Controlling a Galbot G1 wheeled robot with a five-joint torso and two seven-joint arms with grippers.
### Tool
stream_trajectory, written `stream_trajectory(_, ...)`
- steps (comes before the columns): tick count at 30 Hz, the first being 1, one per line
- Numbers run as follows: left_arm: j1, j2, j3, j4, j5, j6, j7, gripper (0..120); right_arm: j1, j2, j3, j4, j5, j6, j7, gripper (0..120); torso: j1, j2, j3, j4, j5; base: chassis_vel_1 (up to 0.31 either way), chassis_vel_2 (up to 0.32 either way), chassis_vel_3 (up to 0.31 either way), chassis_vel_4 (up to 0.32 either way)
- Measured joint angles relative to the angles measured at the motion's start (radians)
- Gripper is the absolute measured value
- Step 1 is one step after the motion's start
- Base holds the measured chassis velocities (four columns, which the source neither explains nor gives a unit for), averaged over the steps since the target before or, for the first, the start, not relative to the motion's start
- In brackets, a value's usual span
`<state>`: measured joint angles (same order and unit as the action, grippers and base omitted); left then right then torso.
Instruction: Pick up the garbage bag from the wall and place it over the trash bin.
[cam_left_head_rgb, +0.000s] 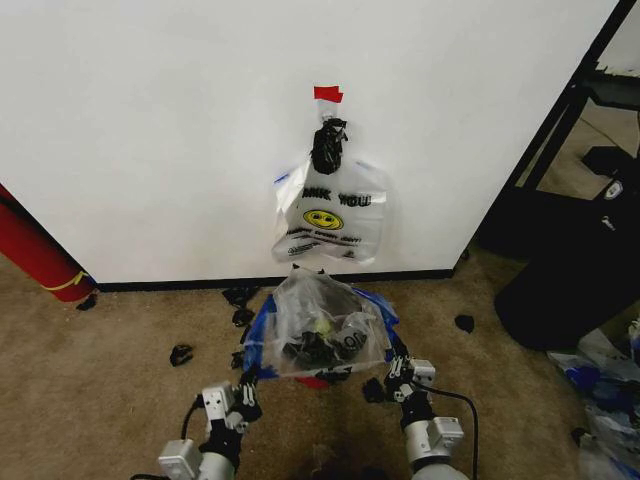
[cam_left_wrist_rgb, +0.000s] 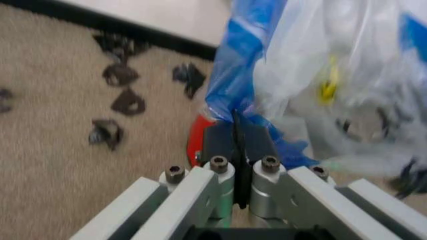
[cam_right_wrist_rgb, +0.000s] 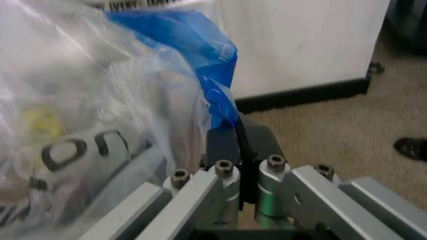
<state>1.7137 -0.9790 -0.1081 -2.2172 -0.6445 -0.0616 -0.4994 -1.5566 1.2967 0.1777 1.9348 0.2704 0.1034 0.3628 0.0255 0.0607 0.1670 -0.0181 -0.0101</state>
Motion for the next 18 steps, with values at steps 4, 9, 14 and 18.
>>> stream_trajectory(4, -0.057, 0.015, 0.031, 0.028, -0.050, 0.070, -0.038, 0, 0.023, -0.019, -0.008, -0.002, 0.053, -0.076, 0.004, 0, 0.000, 0.000, 0.000, 0.0000, 0.0001, 0.000, 0.000, 0.000, 0.000)
stream_trajectory(9, -0.120, 0.024, 0.058, 0.056, -0.100, 0.140, -0.069, 0, 0.052, -0.041, -0.009, -0.009, 0.109, -0.162, 0.005, 0, 0.000, 0.000, 0.000, 0.0000, 0.0000, 0.000, 0.000, 0.000, 0.000)
stream_trajectory(14, -0.176, 0.023, 0.082, 0.098, -0.112, 0.156, -0.079, 0, 0.083, -0.059, -0.009, -0.022, 0.154, -0.206, 0.014, 0, 0.000, 0.000, 0.000, 0.0000, 0.0001, 0.000, 0.000, 0.000, 0.000)
stream_trajectory(18, -0.231, 0.006, 0.104, 0.143, -0.114, 0.156, -0.091, 0, 0.126, -0.062, -0.013, -0.053, 0.203, -0.235, 0.029, 0, 0.000, 0.000, 0.000, -0.0001, -0.0001, 0.000, 0.000, 0.000, 0.000)
